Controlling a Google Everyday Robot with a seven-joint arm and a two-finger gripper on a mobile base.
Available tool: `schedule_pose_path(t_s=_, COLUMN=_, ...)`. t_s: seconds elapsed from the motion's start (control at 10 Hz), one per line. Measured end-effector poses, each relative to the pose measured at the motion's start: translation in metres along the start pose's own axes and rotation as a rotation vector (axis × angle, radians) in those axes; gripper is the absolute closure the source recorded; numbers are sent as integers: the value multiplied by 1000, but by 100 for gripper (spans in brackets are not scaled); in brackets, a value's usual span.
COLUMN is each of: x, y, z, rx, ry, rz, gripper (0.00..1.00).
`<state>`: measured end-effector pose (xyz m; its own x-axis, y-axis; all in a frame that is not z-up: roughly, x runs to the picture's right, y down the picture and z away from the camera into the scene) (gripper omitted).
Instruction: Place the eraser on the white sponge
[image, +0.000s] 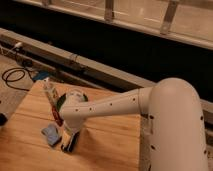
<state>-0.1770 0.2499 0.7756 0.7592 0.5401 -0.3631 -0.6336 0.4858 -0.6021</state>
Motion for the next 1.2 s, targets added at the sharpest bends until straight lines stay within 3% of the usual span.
schedule_pose_path(t_s=0.5, x=-16, y=14, z=12, rx=-27, ry=-3, rz=-7, gripper=20)
schedule_pose_path(t_s=0.9, x=-14, y=8, z=22, rx=-35, ry=4, rz=17, gripper=20)
schedule_pose_path(t_s=1.0, x=-14, y=8, z=24, rx=-34, ry=4, rz=13, gripper=24)
schedule_pose_path(t_s=1.2, x=-14, y=8, z=25, rx=-27, ry=1, rz=3, gripper=43)
